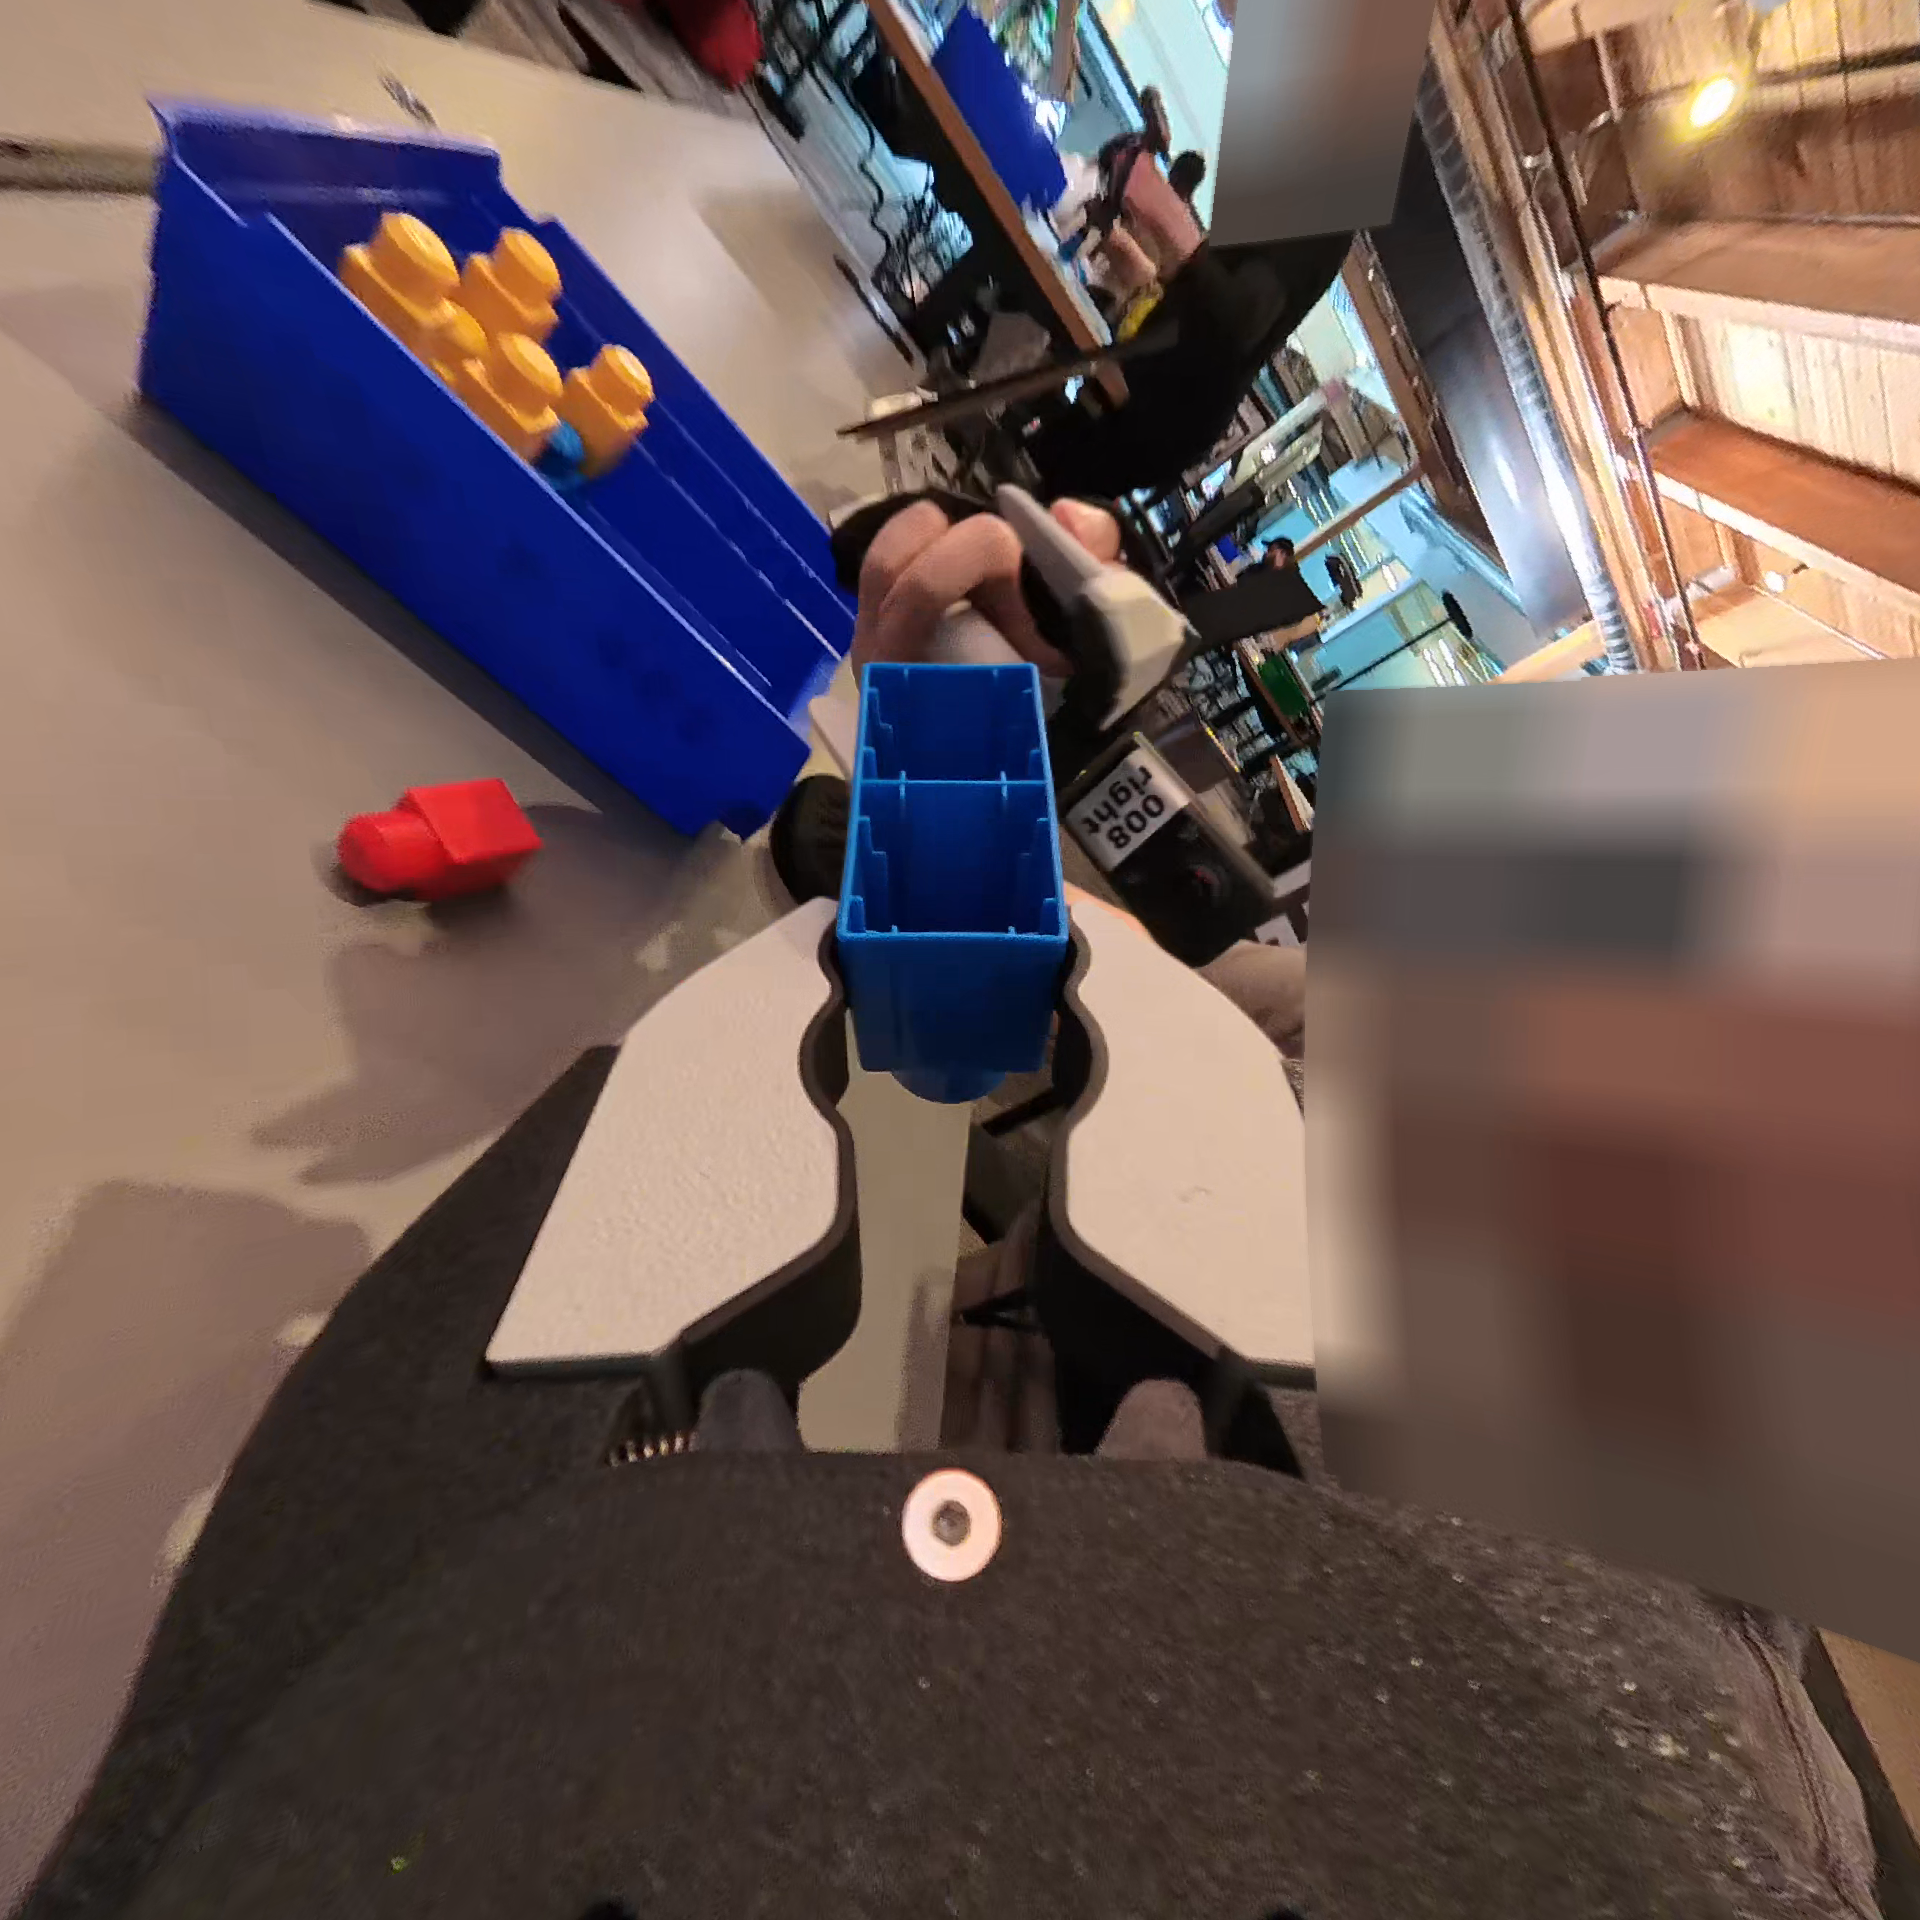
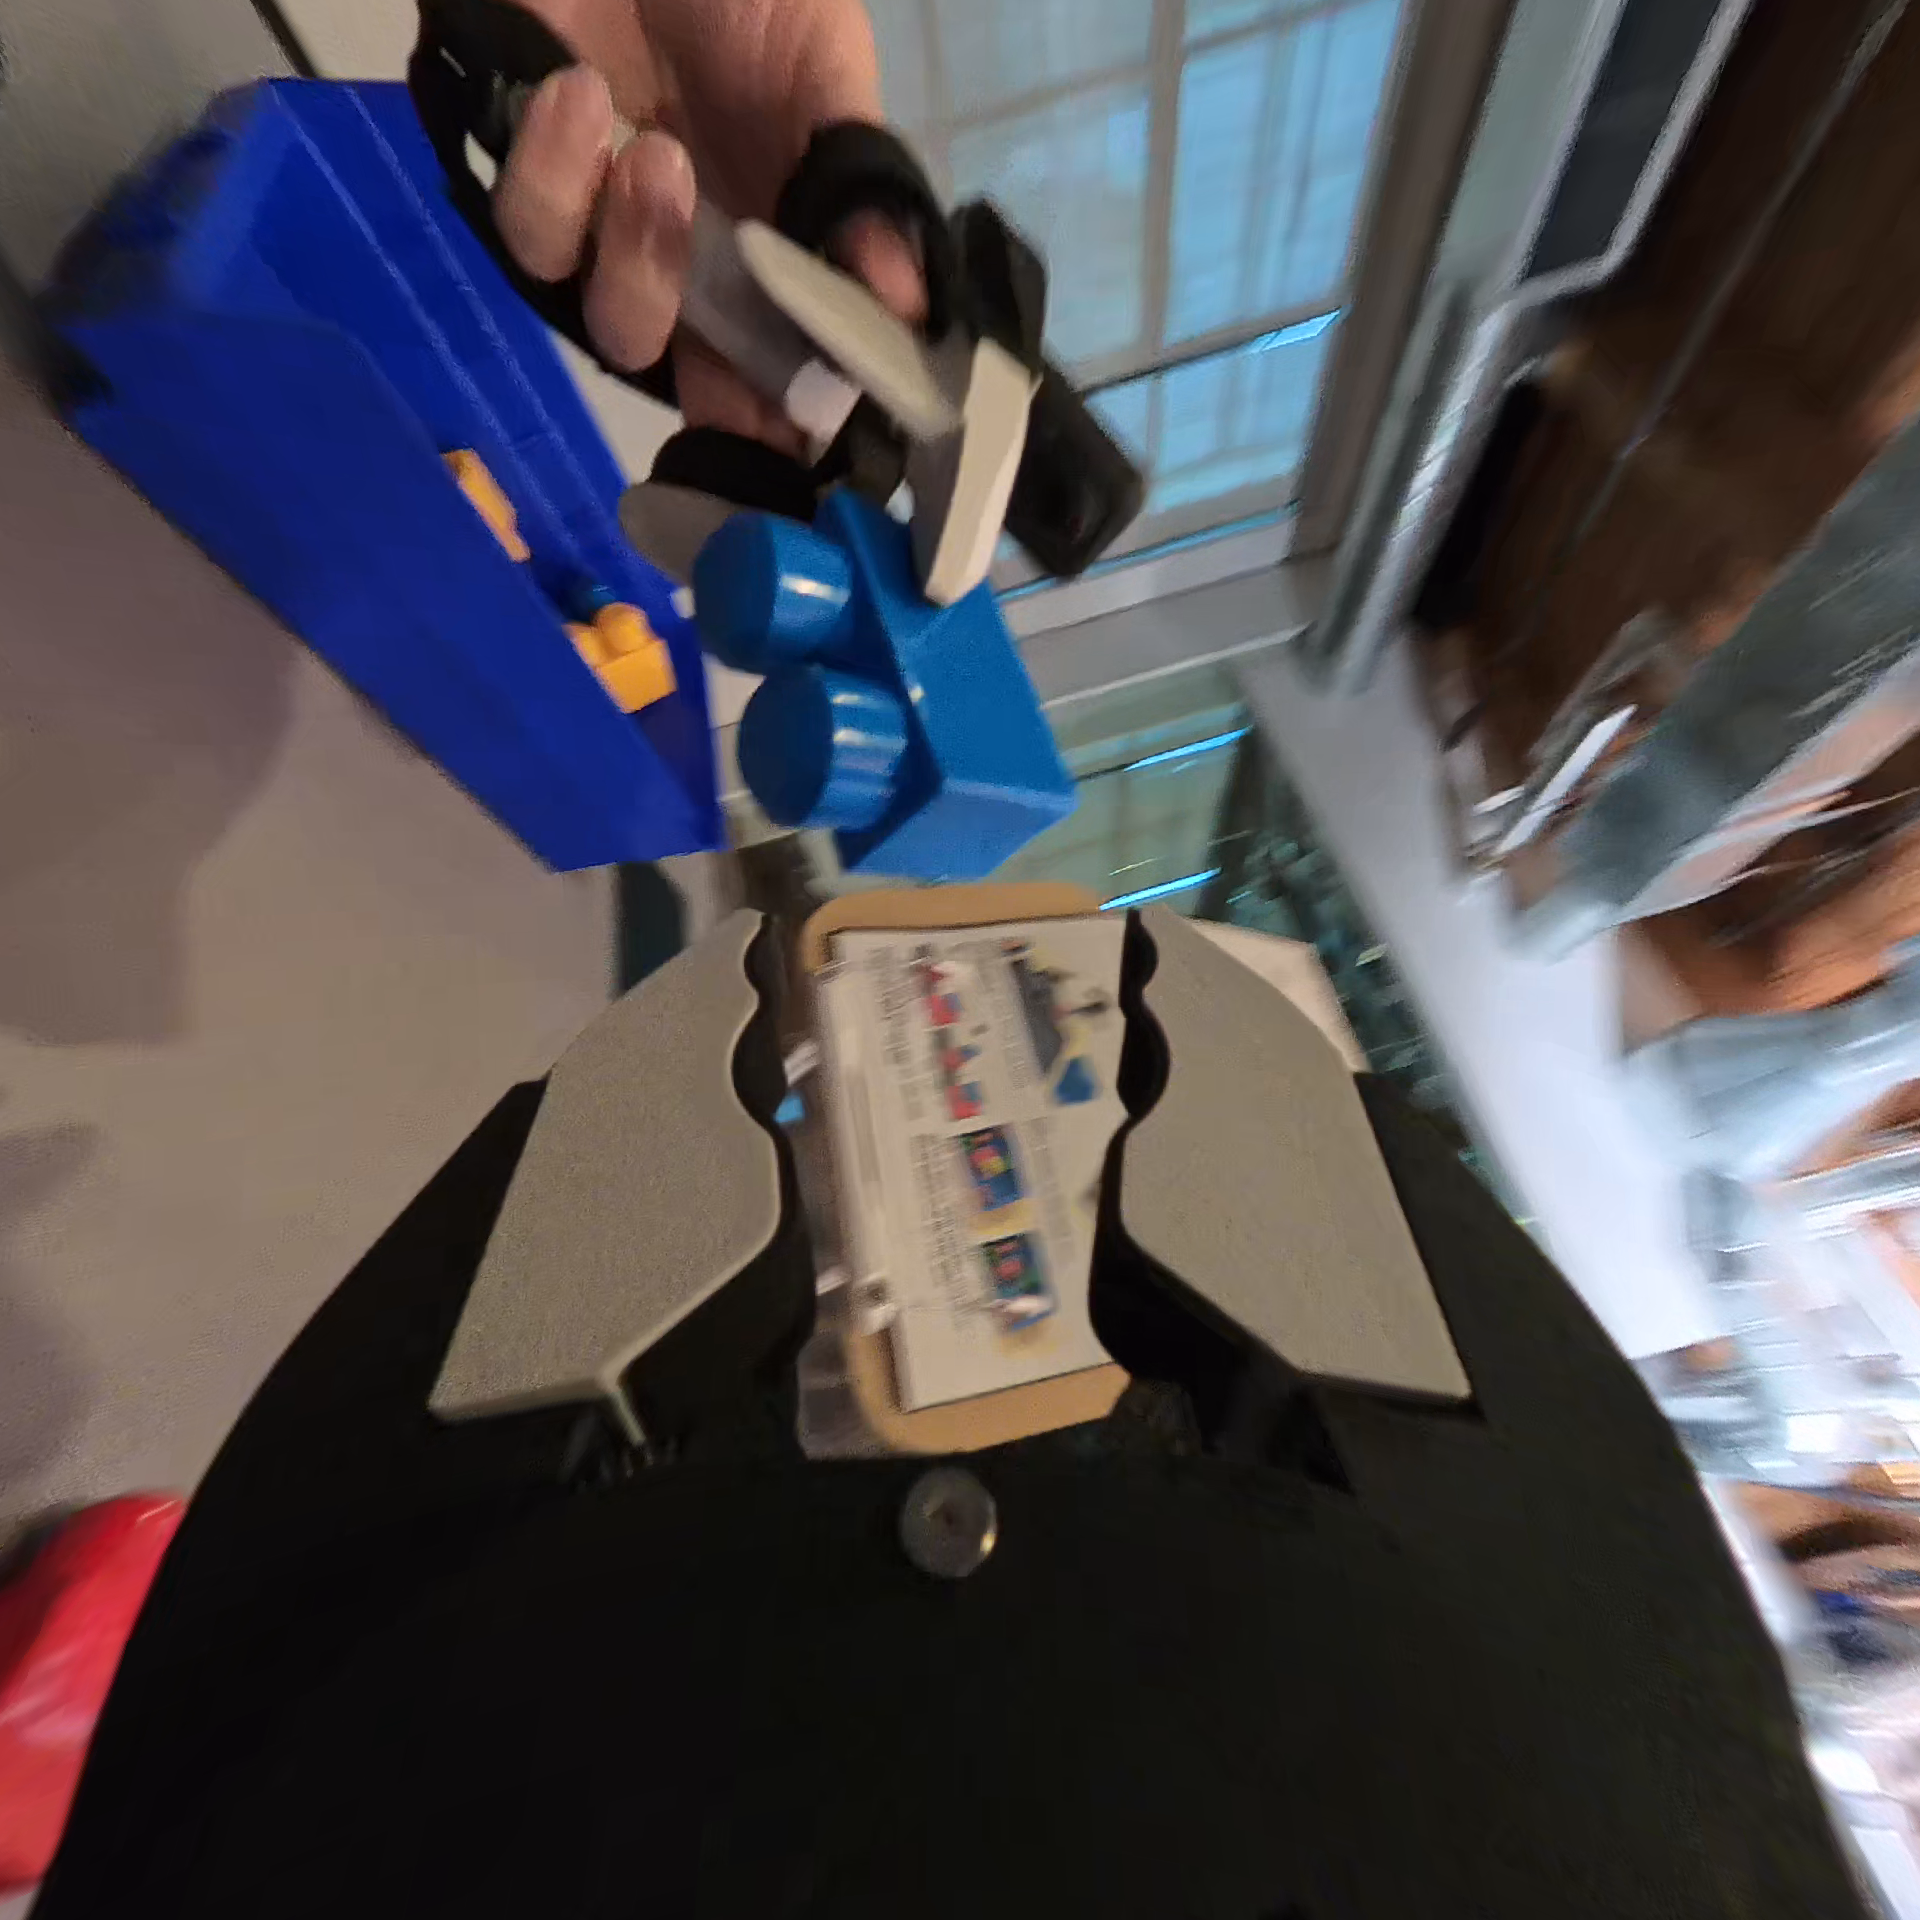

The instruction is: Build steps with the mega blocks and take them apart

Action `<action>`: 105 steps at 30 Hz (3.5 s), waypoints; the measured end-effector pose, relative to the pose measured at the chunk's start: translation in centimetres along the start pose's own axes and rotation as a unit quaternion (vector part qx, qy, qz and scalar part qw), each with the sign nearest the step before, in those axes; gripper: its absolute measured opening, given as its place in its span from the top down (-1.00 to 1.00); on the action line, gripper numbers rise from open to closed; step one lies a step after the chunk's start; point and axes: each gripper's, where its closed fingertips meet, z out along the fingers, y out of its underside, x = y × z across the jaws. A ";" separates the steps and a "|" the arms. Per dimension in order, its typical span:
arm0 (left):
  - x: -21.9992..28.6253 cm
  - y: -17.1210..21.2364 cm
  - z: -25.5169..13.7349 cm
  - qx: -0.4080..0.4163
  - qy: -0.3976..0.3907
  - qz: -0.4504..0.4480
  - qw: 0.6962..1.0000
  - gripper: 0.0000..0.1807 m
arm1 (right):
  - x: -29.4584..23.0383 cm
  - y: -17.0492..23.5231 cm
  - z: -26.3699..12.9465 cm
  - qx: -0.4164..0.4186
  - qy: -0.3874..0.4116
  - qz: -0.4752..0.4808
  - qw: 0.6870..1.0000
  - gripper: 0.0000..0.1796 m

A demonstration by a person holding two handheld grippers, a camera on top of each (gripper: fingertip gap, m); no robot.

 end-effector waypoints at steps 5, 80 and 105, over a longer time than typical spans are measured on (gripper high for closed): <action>1.4 1.2 0.9 -0.031 0.056 -0.034 0.997 0.60 | -0.8 -2.5 -0.3 0.030 0.019 -0.098 0.995 0.42; 1.0 -0.9 1.3 0.167 -0.072 0.365 0.913 0.59 | 0.7 -2.2 1.9 0.174 -0.185 0.671 0.697 0.61; -5.8 -1.9 -4.7 0.213 -0.132 0.308 0.918 0.60 | -16.4 12.9 -6.6 -0.508 -0.412 0.440 0.615 0.42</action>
